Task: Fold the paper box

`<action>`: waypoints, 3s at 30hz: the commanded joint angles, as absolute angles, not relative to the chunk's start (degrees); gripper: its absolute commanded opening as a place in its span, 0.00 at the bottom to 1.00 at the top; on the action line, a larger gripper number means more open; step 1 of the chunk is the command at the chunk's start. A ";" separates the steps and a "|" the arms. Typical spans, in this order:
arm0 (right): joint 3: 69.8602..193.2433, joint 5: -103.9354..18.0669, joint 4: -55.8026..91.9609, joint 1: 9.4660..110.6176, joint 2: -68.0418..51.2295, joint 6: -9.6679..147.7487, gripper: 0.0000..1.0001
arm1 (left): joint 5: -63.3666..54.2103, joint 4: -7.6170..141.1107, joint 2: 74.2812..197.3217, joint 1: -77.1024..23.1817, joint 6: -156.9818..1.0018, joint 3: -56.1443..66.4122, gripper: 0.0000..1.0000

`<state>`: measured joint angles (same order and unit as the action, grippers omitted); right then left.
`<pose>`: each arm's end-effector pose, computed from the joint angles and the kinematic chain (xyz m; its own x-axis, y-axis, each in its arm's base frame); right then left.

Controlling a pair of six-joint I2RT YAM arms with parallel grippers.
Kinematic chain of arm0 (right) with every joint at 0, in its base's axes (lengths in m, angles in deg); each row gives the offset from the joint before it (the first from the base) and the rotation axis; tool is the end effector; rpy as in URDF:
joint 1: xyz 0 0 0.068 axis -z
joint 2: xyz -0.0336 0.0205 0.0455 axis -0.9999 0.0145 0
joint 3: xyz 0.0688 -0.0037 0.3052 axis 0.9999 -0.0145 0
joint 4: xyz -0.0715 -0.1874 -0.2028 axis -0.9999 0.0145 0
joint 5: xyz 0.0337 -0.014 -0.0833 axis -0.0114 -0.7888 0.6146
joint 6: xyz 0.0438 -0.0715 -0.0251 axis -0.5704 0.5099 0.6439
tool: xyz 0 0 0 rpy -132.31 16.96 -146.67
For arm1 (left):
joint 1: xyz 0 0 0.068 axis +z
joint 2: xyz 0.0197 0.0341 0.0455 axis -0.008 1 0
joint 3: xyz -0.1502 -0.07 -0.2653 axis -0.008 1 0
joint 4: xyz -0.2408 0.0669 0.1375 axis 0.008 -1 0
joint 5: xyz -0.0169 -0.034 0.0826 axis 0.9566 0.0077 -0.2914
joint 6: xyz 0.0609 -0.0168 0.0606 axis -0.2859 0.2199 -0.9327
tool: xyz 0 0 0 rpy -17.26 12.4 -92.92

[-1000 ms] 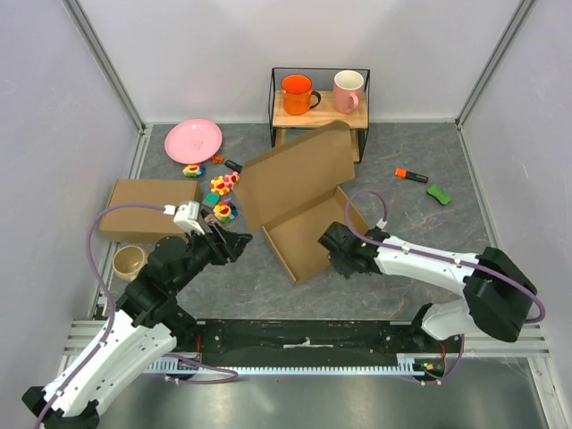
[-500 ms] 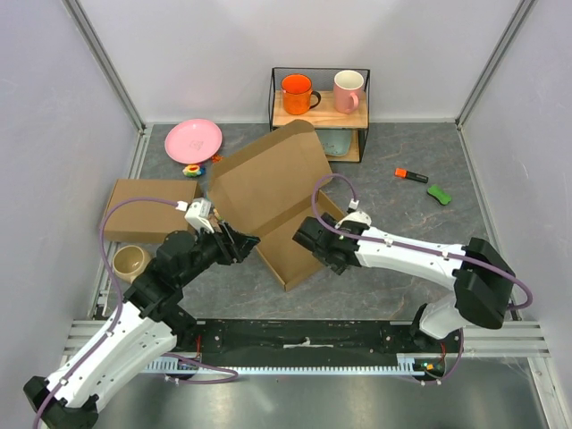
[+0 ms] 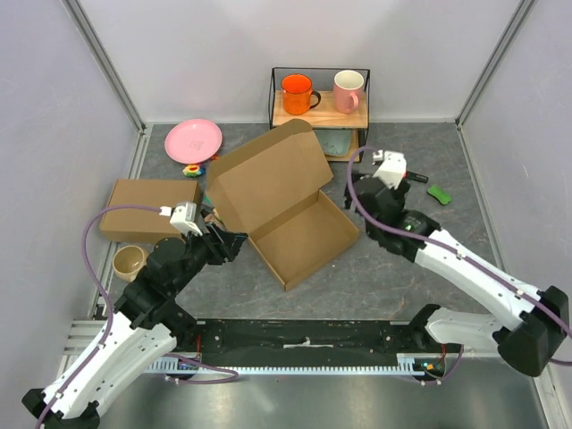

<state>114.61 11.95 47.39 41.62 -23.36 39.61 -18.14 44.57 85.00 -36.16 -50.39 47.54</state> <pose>0.2264 0.1629 0.3403 -0.3934 0.1646 -0.9045 0.1558 0.9815 0.1108 0.1281 -0.0831 0.2857 -0.4833 -0.4273 -0.7641 0.2622 0.7621 -0.5920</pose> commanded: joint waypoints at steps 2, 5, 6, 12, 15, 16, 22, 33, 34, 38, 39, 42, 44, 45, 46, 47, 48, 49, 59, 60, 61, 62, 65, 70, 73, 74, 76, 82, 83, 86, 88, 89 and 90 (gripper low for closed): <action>108.92 -8.81 25.41 56.71 -18.66 60.65 0.98 | -23.30 42.58 82.72 -35.88 -48.18 47.94 0.65; 110.06 -15.42 22.41 57.62 -14.17 62.14 0.98 | -22.51 41.97 83.07 -35.88 -47.73 48.56 0.65; 110.84 -12.56 21.97 57.70 -12.77 62.06 0.97 | -22.51 41.18 83.16 -35.97 -47.47 48.65 0.65; 117.86 -6.36 30.20 74.81 -5.84 46.09 0.93 | -24.35 38.28 83.42 -35.97 -45.01 49.00 0.64; 122.08 -14.53 33.12 85.11 -0.74 38.24 0.87 | -25.32 38.10 82.72 -35.88 -43.61 49.53 0.64; 123.93 -13.85 34.26 86.08 0.85 38.06 0.84 | -25.41 38.19 82.72 -35.97 -43.52 49.70 0.64; 136.85 -9.10 42.61 88.90 11.40 40.70 0.87 | -25.23 37.40 83.51 -35.97 -43.87 49.71 0.64; 132.57 -13.49 47.02 102.17 14.49 27.70 0.91 | -23.39 38.36 86.58 -35.97 -42.02 48.65 0.64; 132.12 -13.50 47.02 102.52 14.66 26.99 0.91 | -23.13 39.15 86.93 -35.88 -41.93 48.65 0.64; 131.85 -14.81 47.19 103.67 17.12 24.62 0.91 | -22.51 40.47 89.66 -35.97 -42.02 48.48 0.64; 132.20 -14.81 47.19 103.67 17.73 24.70 0.90 | -22.33 40.73 90.71 -35.97 -42.11 48.47 0.64; 134.40 -14.20 47.54 103.58 20.02 25.84 0.89 | -21.98 41.44 92.38 -35.97 -42.02 48.56 0.64; 135.98 -13.94 47.98 103.67 21.34 26.63 0.89 | -21.45 42.31 93.00 -35.88 -41.85 49.00 0.64; 136.33 -13.67 47.98 103.58 21.52 27.07 0.89 | -21.37 42.75 93.18 -35.97 -41.58 49.18 0.64; 136.51 -13.50 47.89 103.58 21.78 27.34 0.89 | -21.02 43.19 93.44 -35.88 -41.41 49.53 0.64; 137.12 -13.24 47.89 103.58 22.48 27.60 0.89 | -20.84 44.33 93.62 -35.88 -41.23 49.96 0.64; 137.48 -13.15 47.98 103.67 22.83 27.86 0.90 | -20.58 44.86 93.79 -35.88 -41.14 50.23 0.64; 137.65 -12.97 47.98 103.58 23.19 28.30 0.90 | -20.23 45.39 94.23 -35.88 -41.14 50.41 0.64; 139.41 -12.61 46.14 103.49 27.32 31.91 0.88 | -20.05 46.45 95.73 -35.88 -41.32 50.41 0.64; 139.67 -13.05 46.14 103.49 27.67 32.26 0.88 | -19.96 46.54 95.81 -35.97 -41.23 50.41 0.64; 140.20 -13.49 45.96 103.49 28.54 33.22 0.88 | -19.96 46.62 95.90 -35.88 -41.23 50.58 0.64; 140.47 -13.58 45.96 103.41 28.90 33.84 0.84 | -19.96 46.71 96.08 -35.88 -41.14 50.58 0.64; 140.03 -13.93 45.70 103.06 29.43 34.46 0.75 | -19.96 46.71 96.87 -35.97 -40.97 50.41 0.64; 135.12 -14.64 41.75 102.97 25.49 34.63 0.56 | -18.99 47.24 98.01 -35.97 -40.88 50.06 0.64; 133.71 -13.85 41.13 102.53 21.98 34.81 0.44 | -18.38 47.07 97.75 -35.97 -40.88 50.06 0.64; 133.44 -13.85 41.04 102.35 20.65 34.64 0.41 | -18.20 46.98 97.57 -35.88 -40.88 50.14 0.64; 131.95 -13.41 40.51 100.87 15.74 33.58 0.36 | -18.11 46.98 96.87 -35.97 -40.70 50.23 0.63; 127.11 -12.61 37.52 89.62 -0.44 33.05 0.31 | -18.20 45.57 94.77 -35.97 -40.61 49.88 0.63; 126.50 -15.23 37.00 86.39 -2.02 33.14 0.31 | -18.29 45.05 94.41 -35.97 -40.61 49.88 0.63; 123.34 -22.34 33.92 76.73 -6.95 33.76 0.28 | -18.46 43.91 93.01 -35.88 -40.61 49.53 0.63; 121.23 -27.70 32.43 73.28 -8.54 35.15 0.25 | -18.82 42.59 91.95 -35.97 -40.53 49.53 0.63; 120.87 -31.04 31.73 70.39 -8.45 36.21 0.25 | -19.16 42.06 90.99 -35.88 -40.53 49.70 0.63; 120.87 -37.69 31.72 68.79 -7.76 37.87 0.25 | -19.34 41.19 90.55 -35.88 -40.44 49.79 0.63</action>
